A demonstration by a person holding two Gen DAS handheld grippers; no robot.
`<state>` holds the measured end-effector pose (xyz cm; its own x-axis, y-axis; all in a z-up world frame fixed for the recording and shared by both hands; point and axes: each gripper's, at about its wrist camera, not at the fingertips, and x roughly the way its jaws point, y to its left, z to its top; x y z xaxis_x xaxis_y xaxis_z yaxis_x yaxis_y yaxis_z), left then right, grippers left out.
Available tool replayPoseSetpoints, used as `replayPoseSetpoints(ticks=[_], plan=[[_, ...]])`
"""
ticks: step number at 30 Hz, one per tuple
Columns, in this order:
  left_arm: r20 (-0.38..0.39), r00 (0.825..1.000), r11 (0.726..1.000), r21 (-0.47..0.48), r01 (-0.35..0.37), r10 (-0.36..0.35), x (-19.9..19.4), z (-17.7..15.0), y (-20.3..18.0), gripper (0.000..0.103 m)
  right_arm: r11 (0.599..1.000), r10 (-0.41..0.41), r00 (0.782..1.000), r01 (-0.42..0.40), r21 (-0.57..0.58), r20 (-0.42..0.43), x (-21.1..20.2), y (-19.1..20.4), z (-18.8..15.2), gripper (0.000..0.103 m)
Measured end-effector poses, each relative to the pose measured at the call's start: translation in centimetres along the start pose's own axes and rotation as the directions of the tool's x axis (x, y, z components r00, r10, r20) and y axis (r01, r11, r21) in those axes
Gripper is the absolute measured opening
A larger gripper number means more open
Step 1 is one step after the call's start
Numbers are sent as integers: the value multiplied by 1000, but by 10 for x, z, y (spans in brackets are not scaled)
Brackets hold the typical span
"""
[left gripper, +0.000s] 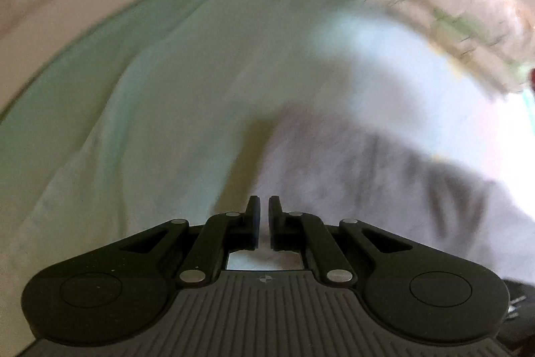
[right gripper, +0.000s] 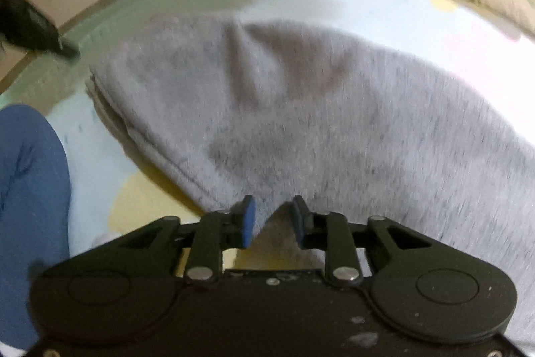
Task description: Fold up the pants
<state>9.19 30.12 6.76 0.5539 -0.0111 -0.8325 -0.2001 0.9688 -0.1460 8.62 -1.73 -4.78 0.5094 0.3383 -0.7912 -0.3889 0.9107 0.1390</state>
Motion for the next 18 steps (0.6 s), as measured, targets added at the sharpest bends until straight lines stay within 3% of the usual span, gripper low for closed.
replayPoseSetpoints(ticks=[4,9,13,17,18], plan=[[34,991,990,60,129,-131,5,14,-58,5,1000,2,1000,-2,30,9,2,-1,0,25],[3,968,964,91,251,-252,50,9,-127,5,997,18,1000,-18,69,2,0,-11,-1,22],[-75,963,958,106,266,-259,85,-23,-155,5,994,25,1000,-25,103,-4,-6,-18,-2,23],[-193,952,965,58,254,-239,115,-62,-148,5,990,33,998,-40,135,58,-27,-35,11,26],[-159,953,962,45,268,-258,113,-69,-143,5,989,27,995,-41,145,92,-34,-42,18,27]])
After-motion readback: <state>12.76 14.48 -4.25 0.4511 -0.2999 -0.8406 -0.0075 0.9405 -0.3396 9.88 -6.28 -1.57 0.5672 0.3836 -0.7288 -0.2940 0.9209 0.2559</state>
